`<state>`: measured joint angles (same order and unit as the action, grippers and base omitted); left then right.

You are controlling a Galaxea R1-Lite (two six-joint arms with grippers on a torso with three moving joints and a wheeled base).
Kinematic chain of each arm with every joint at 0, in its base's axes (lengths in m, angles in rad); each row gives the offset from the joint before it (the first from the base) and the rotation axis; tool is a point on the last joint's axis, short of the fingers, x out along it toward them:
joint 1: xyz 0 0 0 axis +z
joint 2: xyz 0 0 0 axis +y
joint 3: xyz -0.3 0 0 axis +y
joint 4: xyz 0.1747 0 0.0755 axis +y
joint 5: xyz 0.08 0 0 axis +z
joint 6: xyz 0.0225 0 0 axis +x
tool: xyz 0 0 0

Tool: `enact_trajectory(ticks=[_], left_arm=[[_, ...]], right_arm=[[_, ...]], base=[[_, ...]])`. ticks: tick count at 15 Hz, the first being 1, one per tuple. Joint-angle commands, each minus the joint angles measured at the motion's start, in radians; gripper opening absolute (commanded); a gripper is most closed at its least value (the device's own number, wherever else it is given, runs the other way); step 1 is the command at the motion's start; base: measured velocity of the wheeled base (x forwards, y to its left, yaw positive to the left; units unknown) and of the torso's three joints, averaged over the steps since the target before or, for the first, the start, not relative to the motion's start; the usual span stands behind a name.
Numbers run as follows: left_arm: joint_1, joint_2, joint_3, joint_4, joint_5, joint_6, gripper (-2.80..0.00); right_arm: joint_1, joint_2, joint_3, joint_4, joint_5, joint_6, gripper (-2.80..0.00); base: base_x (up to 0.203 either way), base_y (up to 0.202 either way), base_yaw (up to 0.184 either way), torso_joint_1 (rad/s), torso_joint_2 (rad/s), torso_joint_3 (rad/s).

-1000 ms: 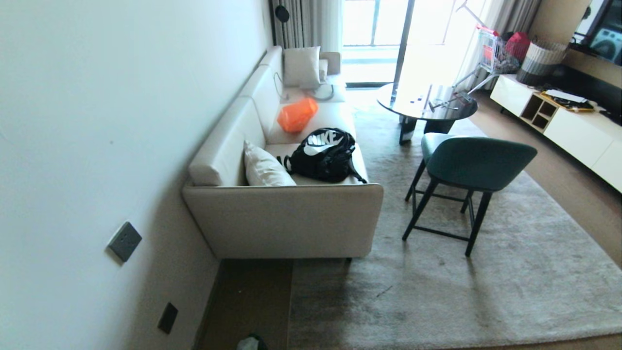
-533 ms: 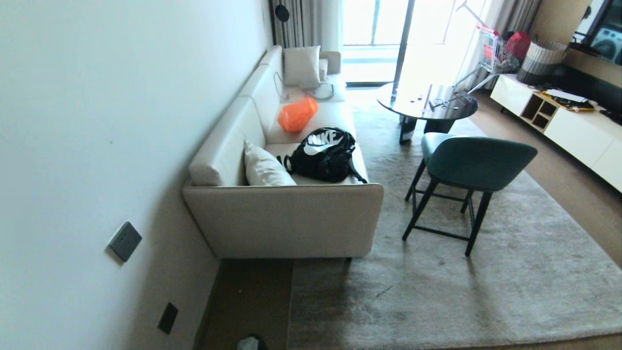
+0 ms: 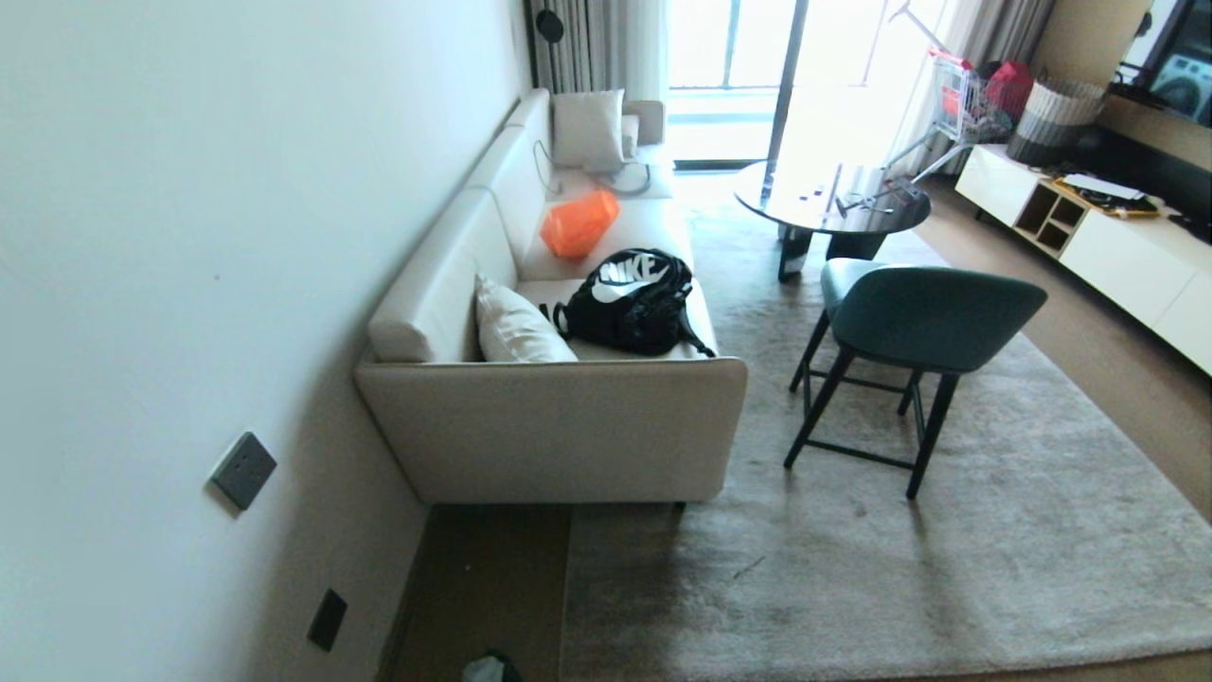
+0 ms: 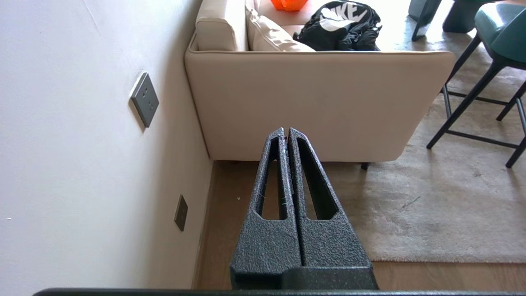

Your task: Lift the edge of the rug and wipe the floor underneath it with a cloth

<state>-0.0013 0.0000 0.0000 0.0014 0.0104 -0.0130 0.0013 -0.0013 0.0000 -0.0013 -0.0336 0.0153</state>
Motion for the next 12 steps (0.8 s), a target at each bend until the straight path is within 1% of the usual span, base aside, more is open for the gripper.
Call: enact_trajectory(ticks=[1, 12], left_arm=[[0.0, 0.0, 0.0, 0.0, 0.0, -0.001, -2.8], [0.0, 0.0, 0.0, 0.0, 0.0, -0.001, -2.8]], right_arm=[[0.0, 0.001, 0.0, 0.0, 0.0, 0.0, -2.8], [0.0, 0.001, 0.0, 0.0, 0.001, -0.004, -2.8]], base=[[0.0, 0.0, 0.0, 0.0, 0.0, 0.0], [0.0, 0.0, 0.0, 0.0, 0.0, 0.0]])
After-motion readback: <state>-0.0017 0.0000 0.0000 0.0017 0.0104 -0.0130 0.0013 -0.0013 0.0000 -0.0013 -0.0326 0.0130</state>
